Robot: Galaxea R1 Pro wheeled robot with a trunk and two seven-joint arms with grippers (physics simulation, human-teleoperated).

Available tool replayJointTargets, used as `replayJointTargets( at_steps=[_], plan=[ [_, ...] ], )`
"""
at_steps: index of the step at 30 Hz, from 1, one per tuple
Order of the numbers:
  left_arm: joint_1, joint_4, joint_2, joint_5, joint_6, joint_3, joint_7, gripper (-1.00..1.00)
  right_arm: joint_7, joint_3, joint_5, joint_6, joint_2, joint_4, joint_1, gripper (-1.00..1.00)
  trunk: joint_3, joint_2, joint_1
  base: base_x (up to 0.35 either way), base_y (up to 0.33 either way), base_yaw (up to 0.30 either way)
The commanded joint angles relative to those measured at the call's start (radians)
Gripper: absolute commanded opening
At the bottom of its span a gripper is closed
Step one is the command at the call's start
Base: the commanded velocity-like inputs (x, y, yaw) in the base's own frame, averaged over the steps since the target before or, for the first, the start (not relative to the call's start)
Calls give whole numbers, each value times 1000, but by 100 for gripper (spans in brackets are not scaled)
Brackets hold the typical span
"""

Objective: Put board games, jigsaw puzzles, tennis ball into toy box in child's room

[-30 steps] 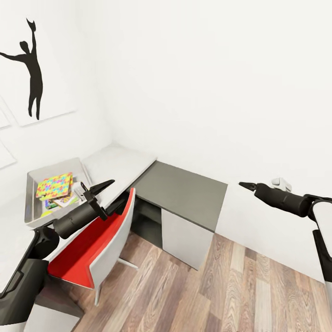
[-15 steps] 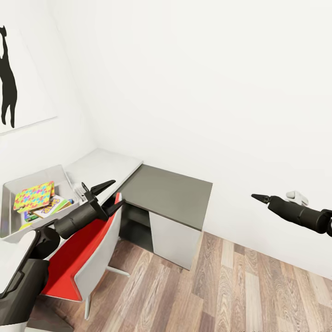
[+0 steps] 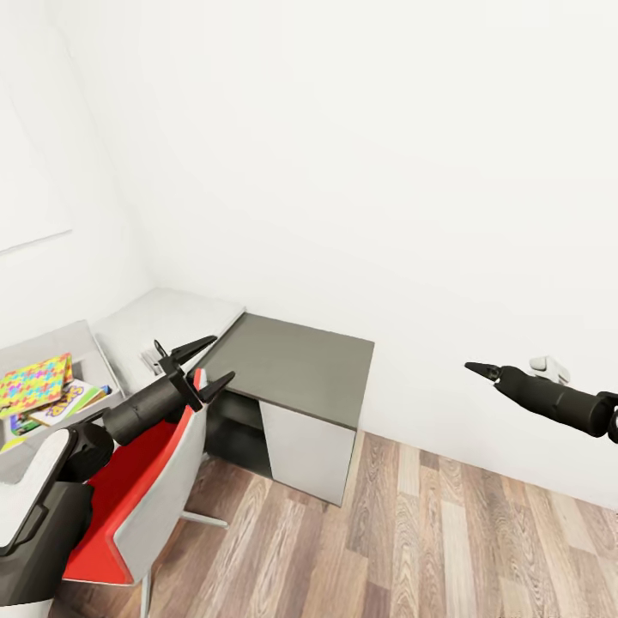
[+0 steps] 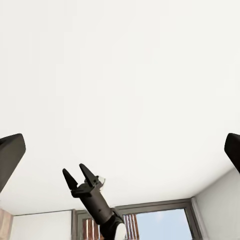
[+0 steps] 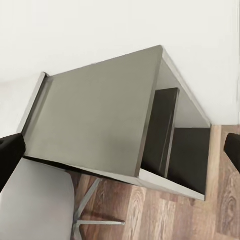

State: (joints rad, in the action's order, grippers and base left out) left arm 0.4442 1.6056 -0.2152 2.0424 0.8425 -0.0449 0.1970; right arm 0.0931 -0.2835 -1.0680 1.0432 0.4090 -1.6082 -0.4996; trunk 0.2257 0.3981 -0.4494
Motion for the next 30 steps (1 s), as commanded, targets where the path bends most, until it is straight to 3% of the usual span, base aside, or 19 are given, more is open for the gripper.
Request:
replayJointTargets(
  at_steps=[1,11,17,22,30],
  plan=[
    [1,1,0,4,3,-2,10,100,9,0,-10,4,0,-1,-1,100,0,2,-1,0,0,-152],
    [1,-1,0,-30,3,-3,10,100,7,3,-10,4,-1,0,-1,100,-14,2,-1,0,0,-142],
    [1,-1,0,-35,3,-2,10,100,8,42,-7,4,-2,0,-1,100,-24,2,-1,-61,0,-121],
    [1,-2,0,-37,3,-2,10,100,8,74,-3,4,-3,1,-2,100,-31,2,-1,-188,-24,-98],
    [1,-2,1,-39,2,-4,10,100,8,86,-2,4,-4,1,-2,100,-44,2,-1,-253,-20,-86]
  ],
)
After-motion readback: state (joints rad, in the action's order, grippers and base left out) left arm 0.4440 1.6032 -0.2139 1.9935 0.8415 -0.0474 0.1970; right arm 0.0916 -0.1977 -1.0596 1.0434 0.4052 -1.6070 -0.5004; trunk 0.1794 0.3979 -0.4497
